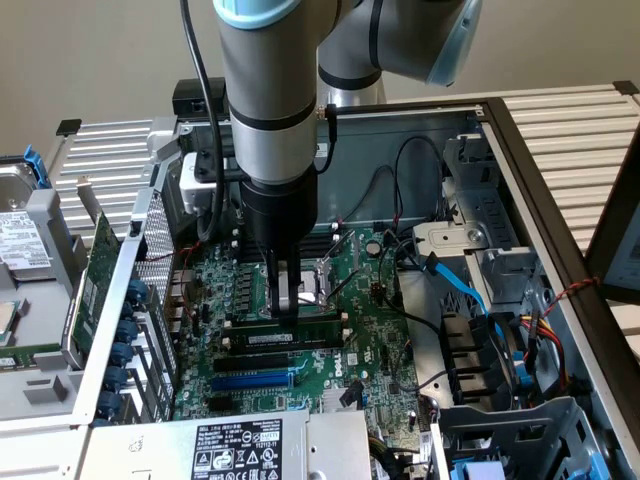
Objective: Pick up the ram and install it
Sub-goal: 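Press down the ram until it locks into place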
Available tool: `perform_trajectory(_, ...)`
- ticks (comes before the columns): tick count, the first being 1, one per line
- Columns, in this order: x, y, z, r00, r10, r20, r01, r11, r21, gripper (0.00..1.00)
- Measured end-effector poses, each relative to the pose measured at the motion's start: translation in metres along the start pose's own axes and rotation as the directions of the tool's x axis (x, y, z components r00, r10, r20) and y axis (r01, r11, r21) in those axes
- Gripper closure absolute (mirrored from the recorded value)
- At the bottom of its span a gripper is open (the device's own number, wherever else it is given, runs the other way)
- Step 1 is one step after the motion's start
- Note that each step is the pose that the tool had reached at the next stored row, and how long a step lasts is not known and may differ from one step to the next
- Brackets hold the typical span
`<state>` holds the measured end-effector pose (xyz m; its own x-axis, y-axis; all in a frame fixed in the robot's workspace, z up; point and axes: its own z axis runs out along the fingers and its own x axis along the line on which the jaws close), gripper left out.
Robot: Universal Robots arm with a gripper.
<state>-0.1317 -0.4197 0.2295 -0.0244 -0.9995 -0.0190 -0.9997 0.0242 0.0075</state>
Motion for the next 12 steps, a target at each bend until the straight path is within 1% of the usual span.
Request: perform_trajectory(12, 0.0014, 0.0000, 0.0005, 1.0000, -0.002, -0.0003, 0.002, 1.0000, -0.0001, 0.90)
